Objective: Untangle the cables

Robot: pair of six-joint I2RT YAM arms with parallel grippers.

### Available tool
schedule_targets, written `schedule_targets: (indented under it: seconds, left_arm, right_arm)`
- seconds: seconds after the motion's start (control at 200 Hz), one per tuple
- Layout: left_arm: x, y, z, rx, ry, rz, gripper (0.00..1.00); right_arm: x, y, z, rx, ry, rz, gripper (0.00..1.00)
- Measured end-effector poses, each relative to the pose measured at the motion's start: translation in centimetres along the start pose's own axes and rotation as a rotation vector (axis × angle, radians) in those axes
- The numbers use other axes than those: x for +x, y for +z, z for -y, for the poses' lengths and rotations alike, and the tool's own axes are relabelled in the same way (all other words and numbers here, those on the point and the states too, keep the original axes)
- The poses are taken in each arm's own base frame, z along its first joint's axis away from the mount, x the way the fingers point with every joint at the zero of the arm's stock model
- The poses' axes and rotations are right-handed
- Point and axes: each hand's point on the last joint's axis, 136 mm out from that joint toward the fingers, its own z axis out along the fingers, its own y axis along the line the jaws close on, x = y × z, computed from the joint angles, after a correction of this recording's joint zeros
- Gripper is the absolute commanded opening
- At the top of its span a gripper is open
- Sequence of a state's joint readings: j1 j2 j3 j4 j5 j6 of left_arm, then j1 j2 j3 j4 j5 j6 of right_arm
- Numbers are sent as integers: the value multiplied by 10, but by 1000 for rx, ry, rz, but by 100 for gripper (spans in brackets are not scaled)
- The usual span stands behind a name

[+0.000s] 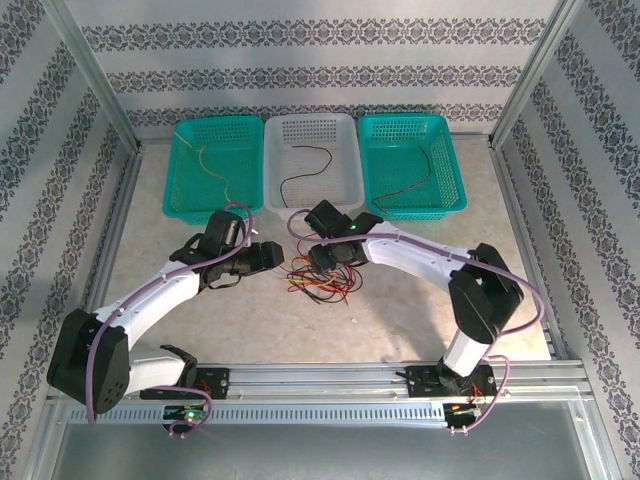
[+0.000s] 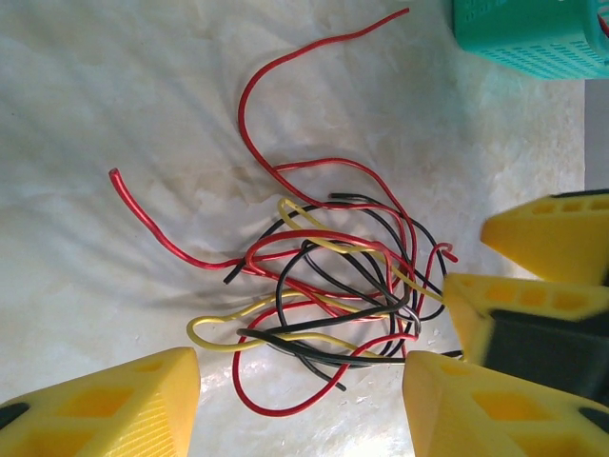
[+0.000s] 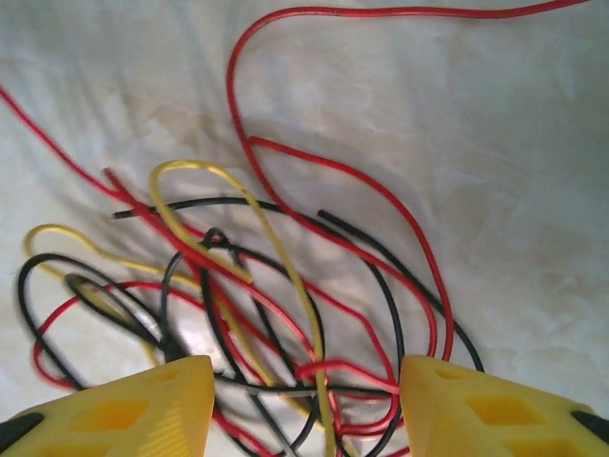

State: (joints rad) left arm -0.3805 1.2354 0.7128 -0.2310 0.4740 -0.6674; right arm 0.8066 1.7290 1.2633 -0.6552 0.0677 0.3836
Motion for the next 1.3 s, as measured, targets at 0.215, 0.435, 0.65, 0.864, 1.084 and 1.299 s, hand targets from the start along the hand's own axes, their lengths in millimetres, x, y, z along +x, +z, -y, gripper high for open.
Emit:
schedule_targets:
  seconds: [0.215, 0.435, 0.65, 0.864, 1.084, 1.299]
  left_arm:
    - [-3, -3, 2, 4, 6, 12, 59]
    - [-8, -3, 17, 30, 29, 16, 58]
    - [-10, -1, 56, 137, 120, 33, 59]
    - [-19, -11, 108, 278, 232, 84, 63]
    - [-23, -26, 154, 440, 333, 148, 68]
    - [-21, -41, 190, 577, 389, 188, 70]
  right_arm:
    - [11, 21, 7, 44, -23, -62, 13]
    - [0, -14, 3, 40, -39, 26, 0]
    - [-28, -135, -20, -126, -42, 345, 0]
    - [-51, -219, -20, -204, -12, 555, 0]
    - [-77, -276, -10, -257, 67, 713, 0]
    - [-97, -319, 7, -302, 171, 838, 0]
